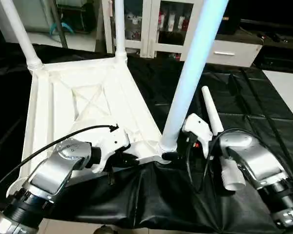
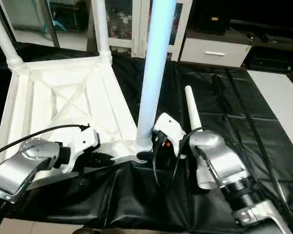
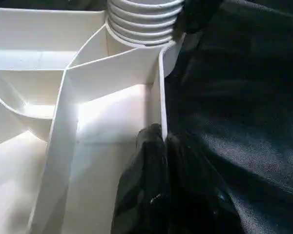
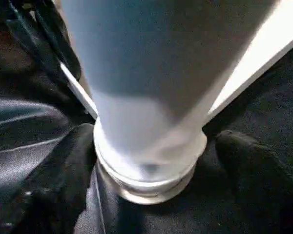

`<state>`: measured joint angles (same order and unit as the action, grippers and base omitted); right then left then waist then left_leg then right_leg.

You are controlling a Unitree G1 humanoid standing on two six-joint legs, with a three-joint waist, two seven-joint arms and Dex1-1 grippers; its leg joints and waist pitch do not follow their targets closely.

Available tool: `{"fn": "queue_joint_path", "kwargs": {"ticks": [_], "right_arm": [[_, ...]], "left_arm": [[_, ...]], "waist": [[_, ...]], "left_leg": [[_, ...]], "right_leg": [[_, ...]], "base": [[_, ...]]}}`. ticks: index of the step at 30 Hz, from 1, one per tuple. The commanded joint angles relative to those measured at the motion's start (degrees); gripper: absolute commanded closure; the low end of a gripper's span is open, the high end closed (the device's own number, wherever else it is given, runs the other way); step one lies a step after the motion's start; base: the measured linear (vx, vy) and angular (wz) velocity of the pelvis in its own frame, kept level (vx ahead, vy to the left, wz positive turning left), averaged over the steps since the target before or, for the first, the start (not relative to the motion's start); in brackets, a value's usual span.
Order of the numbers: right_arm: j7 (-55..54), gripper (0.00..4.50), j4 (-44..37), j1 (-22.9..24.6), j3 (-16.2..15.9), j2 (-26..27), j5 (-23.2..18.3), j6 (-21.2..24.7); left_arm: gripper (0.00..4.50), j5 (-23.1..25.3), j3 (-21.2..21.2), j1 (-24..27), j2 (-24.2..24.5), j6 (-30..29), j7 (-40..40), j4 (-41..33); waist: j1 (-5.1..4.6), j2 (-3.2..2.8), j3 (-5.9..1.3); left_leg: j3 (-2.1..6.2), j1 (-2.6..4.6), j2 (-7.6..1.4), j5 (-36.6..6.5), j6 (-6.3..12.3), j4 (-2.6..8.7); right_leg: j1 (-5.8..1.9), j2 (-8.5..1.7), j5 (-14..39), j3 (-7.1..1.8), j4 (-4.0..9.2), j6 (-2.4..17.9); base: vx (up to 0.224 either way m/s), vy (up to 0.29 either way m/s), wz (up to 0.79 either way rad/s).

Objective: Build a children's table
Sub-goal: Pick table leg

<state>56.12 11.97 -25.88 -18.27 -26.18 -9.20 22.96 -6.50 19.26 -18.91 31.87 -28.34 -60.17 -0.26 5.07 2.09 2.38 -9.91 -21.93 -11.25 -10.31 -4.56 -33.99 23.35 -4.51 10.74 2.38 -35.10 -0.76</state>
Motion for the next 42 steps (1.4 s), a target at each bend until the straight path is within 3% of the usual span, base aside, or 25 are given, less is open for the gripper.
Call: {"fn": "queue_joint_path", "kwargs": {"ticks": [1, 7, 10, 11, 18, 21, 24, 26, 27, 29, 33, 36, 38, 39, 42], "right_arm": [[-0.7, 0.63, 1.2, -1.5, 0.4, 0.0, 0.4, -1.3], [-0.1, 0.63, 1.9, -1.6, 0.6, 0.6, 0.6, -2.4], [0.3, 0.63, 2.2, -1.5, 0.8, 0.9, 0.5, -2.9], [0.3, 0.92, 2.2, -1.5, 0.8, 0.9, 0.5, -2.9], [-1.8, 1.41, 4.1, -0.6, 1.4, 2.3, 0.7, -4.4], [-9.9, 1.62, 8.0, -0.4, 4.4, 6.7, 0.7, -3.2], [-11.8, 1.73, 8.9, -0.4, 5.2, 7.9, 0.5, -2.8], [-18.5, 1.75, 11.7, -0.3, 7.6, 12.4, -0.1, -2.3], [-21.1, 1.76, 12.7, -0.4, 8.4, 13.9, 0.0, -2.3], [-28.4, 1.76, 16.4, -1.1, 9.5, 17.7, 1.0, -3.5], [-32.7, 1.78, 18.7, -1.8, 10.1, 19.8, 1.7, -4.3], [-40.6, 1.78, 22.6, -3.4, 10.9, 23.9, 2.7, -5.3], [-47.7, 1.78, 26.7, -5.2, 12.5, 28.7, 2.6, -6.6], [-49.1, 1.78, 27.9, -5.9, 13.3, 30.1, 2.7, -7.4], [-49.1, 1.78, 28.9, -6.6, 14.1, 31.5, 2.4, -8.3]], "left_arm": [[4.5, -0.9, 1.7, -0.9, -0.7, 1.3, -1.7, -1.7], [4.5, -0.7, 1.8, -0.6, -0.5, 1.4, -1.7, -1.7], [4.5, -0.7, 1.8, -0.6, -0.5, 1.4, -1.9, -1.7], [4.5, -0.7, 1.8, -0.6, -0.5, 1.4, -1.9, -1.7], [4.5, -0.5, 1.9, -0.4, -0.7, 0.8, -1.4, -1.7], [4.5, -0.2, 1.3, -0.5, -2.5, -0.7, 1.4, -0.5], [4.5, -0.1, 1.1, -0.6, -3.2, -1.2, 2.5, -0.1], [4.5, 0.6, 0.0, -1.5, -6.7, -2.1, 7.2, 2.1], [4.5, 0.8, -0.4, -1.9, -8.0, -2.4, 8.8, 2.9], [4.5, 2.1, -1.0, -3.1, -11.6, -3.5, 14.1, 5.2], [4.5, 3.0, -1.3, -3.9, -13.8, -4.2, 17.2, 6.7], [4.5, 4.7, -3.3, -6.0, -19.1, -6.2, 26.1, 10.4], [4.5, 7.0, -4.9, -8.1, -23.7, -5.9, 34.4, 14.9], [4.5, 7.6, -5.1, -8.8, -24.8, -5.5, 36.1, 16.1], [4.5, 7.8, -5.1, -9.4, -25.5, -5.2, 36.8, 17.1]], "waist": [[-0.52, -0.58, -3.31], [-0.55, -0.64, -3.24], [-0.5, -0.62, -3.37], [-0.49, -0.73, -3.4], [-0.57, -0.68, -3.32], [-0.89, -0.68, -3.23], [-1.89, -0.68, -3.17], [-2.14, -0.76, -3.08], [-2.42, -0.62, -2.89], [-2.9, -0.58, -2.88], [-3.22, -0.57, -2.91], [-3.53, -0.54, -2.72], [-3.45, -0.63, -2.75], [-3.3, -0.39, -2.89], [-3.22, -0.49, -2.98]], "left_leg": [[-0.06, 1.37, -1.6, -10.6, 0.08, 4.15], [0.0, 1.37, -1.64, -11.8, -0.37, 4.19], [-0.04, 1.4, -1.63, -10.8, -0.16, 4.06], [-0.04, 1.41, -1.62, -10.6, -0.11, 4.03], [-0.05, 1.39, -1.61, -11.5, -0.08, 4.05], [-0.02, 1.25, -1.53, -12.2, -0.76, 4.16], [0.23, 1.16, -1.49, -14.5, -1.82, 4.37], [0.18, 1.28, -1.52, -15.2, -1.9, 4.4], [0.27, 1.43, -1.38, -17.4, -2.63, 4.48], [0.5, 1.2, -1.42, -18.3, -2.99, 4.68], [0.58, 1.47, -1.34, -19.9, -2.95, 4.58], [0.45, 1.58, -1.23, -20.7, -3.05, 4.57], [0.61, 1.93, -1.13, -22.2, -3.26, 4.46], [0.57, 1.93, -1.11, -22.0, -2.86, 4.41], [0.67, 1.42, -1.16, -20.7, -2.23, 4.66]], "right_leg": [[-2.68, -2.46, 4.3, -1.96, 3.15, 13.4], [-2.65, -2.5, 6.4, -1.98, 3.28, 12.9], [-2.66, -2.44, 4.6, -1.98, 3.08, 13.1], [-2.66, -2.43, 4.3, -1.97, 3.03, 13.2], [-2.63, -2.47, 5.7, -1.97, 3.18, 13.2], [-2.6, -2.48, 7.4, -1.99, 3.32, 12.9], [-2.64, -2.46, 10.7, -1.93, 3.61, 12.0], [-2.39, -2.47, 11.5, -1.97, 3.79, 11.9], [-2.31, -2.56, 15.4, -1.93, 4.26, 11.3], [-2.35, -2.68, 17.7, -1.88, 4.39, 10.3], [-2.09, -2.69, 20.4, -1.86, 4.82, 9.0], [-1.71, -2.47, 21.1, -1.88, 5.01, 8.8], [-1.42, -2.59, 24.0, -1.8, 5.38, 7.6], [-1.36, -2.7, 24.0, -1.83, 5.49, 7.1], [-1.69, -2.56, 21.2, -1.76, 5.29, 6.5]], "base": [[0.0, 0.0, 0.0], [0.0, 0.0, 0.0], [0.0, 0.0, 0.0], [0.0, 0.0, 0.0], [0.0, 0.0, 0.0], [0.0, 0.0, 0.0], [0.0, 0.0, 0.0], [0.0, 0.0, 0.0], [0.0, 0.0, 0.0], [0.0, 0.0, 0.0], [0.0, 0.0, 0.0], [0.0, 0.0, 0.0], [0.0, 0.0, 0.0], [0.0, 0.0, 0.0], [0.0, 0.0, 0.0]]}}
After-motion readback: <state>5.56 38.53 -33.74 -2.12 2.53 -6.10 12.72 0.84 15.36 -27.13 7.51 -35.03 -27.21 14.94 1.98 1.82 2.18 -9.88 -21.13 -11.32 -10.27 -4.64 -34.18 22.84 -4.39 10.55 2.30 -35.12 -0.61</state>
